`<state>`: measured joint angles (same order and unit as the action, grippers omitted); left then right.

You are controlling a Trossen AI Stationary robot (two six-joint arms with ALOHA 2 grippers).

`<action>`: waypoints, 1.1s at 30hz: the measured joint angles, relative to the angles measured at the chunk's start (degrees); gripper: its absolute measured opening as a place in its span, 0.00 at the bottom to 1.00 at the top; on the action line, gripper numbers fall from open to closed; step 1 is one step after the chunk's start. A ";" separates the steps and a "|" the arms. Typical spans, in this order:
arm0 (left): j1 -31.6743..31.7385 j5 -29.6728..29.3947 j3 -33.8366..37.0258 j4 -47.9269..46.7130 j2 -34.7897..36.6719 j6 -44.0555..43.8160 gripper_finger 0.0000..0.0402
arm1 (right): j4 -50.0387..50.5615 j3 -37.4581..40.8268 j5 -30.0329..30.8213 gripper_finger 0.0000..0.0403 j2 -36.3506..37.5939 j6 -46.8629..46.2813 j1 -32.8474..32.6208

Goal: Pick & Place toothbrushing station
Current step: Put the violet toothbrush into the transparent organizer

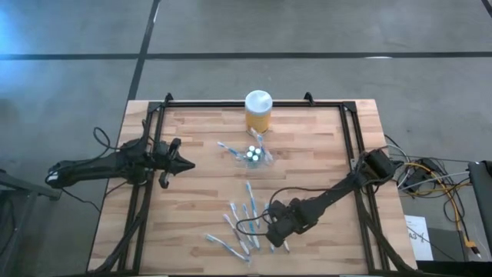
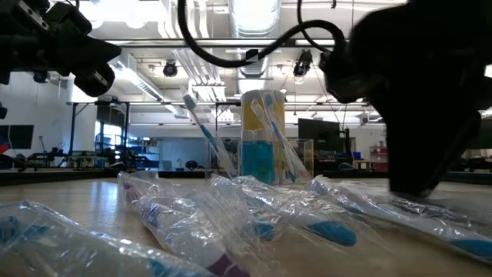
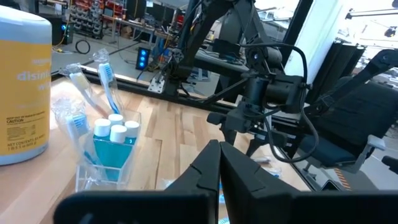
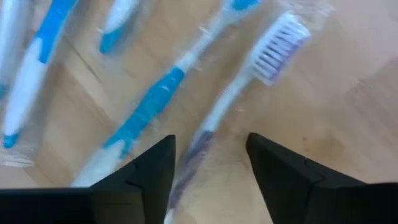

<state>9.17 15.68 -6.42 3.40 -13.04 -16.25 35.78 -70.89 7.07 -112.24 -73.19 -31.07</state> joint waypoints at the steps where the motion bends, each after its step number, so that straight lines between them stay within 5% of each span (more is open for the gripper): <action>1: 0.00 -0.02 0.00 0.02 0.00 0.00 0.03 | 0.86 0.11 -0.02 0.47 0.21 0.11 -0.02; 19: 0.00 1.24 -0.85 0.06 0.00 0.74 0.02 | 2.00 0.46 2.47 0.05 1.54 9.81 0.05; 27: -0.02 1.65 -1.38 0.12 0.01 1.71 0.03 | 1.99 0.35 10.57 0.04 10.72 14.36 0.09; 33: -0.02 2.25 -0.95 5.91 -0.01 4.64 0.02 | -3.12 0.52 22.55 0.04 17.58 27.76 0.48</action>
<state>9.15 17.93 -7.36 9.31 -13.04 -11.61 32.65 -70.37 29.62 -94.66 -45.43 -30.59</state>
